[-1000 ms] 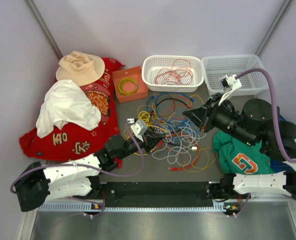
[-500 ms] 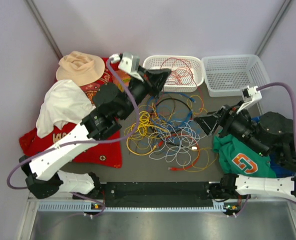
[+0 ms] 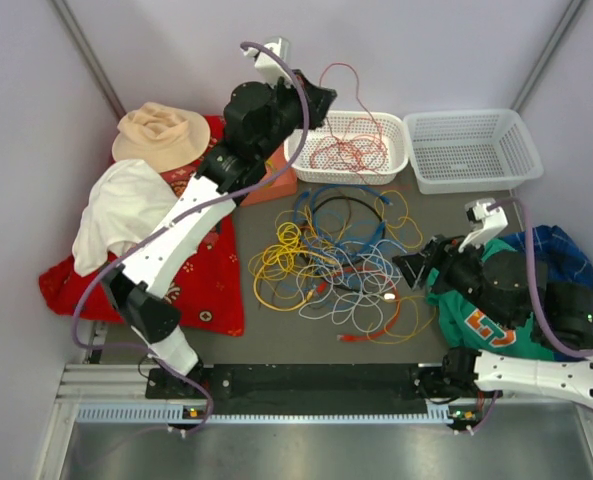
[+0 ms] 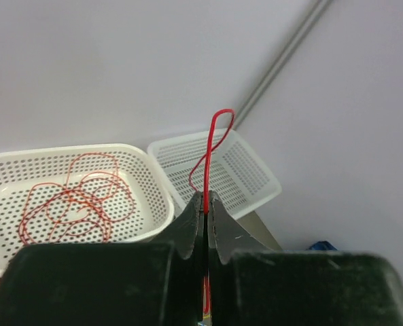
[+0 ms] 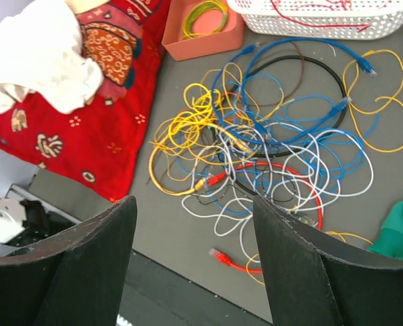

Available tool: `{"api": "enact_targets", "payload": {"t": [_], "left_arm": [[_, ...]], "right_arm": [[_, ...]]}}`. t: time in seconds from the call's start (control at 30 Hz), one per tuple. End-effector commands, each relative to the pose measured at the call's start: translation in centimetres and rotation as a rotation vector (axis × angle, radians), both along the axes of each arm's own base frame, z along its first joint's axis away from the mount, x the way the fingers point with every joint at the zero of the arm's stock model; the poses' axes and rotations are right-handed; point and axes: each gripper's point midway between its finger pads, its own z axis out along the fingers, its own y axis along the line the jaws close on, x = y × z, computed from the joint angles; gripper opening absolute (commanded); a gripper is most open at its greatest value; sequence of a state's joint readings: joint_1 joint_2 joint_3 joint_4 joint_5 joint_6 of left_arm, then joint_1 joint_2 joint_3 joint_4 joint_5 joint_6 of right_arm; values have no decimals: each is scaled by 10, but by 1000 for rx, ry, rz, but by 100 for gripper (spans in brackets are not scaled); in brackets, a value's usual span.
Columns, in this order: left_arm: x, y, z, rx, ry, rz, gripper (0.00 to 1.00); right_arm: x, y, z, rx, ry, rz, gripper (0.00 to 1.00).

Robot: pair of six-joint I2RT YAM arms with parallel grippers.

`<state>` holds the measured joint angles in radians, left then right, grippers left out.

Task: Untangle the cables

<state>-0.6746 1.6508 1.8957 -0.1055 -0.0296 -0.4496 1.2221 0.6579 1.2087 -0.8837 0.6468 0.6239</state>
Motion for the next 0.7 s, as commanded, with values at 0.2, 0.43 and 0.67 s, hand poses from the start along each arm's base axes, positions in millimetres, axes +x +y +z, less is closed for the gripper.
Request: {"api": "enact_targets", "payload": {"t": [0.2, 0.43, 0.67], "left_arm": [[93, -20, -7, -122, 16, -84, 0], [144, -21, -24, -111, -95, 25, 0], [196, -9, -78, -101, -62, 103, 0]], "right_arm": [[8, -12, -51, -49, 5, -87, 67], [17, -14, -62, -95, -31, -131, 66], [23, -18, -70, -125, -57, -169, 66]]}}
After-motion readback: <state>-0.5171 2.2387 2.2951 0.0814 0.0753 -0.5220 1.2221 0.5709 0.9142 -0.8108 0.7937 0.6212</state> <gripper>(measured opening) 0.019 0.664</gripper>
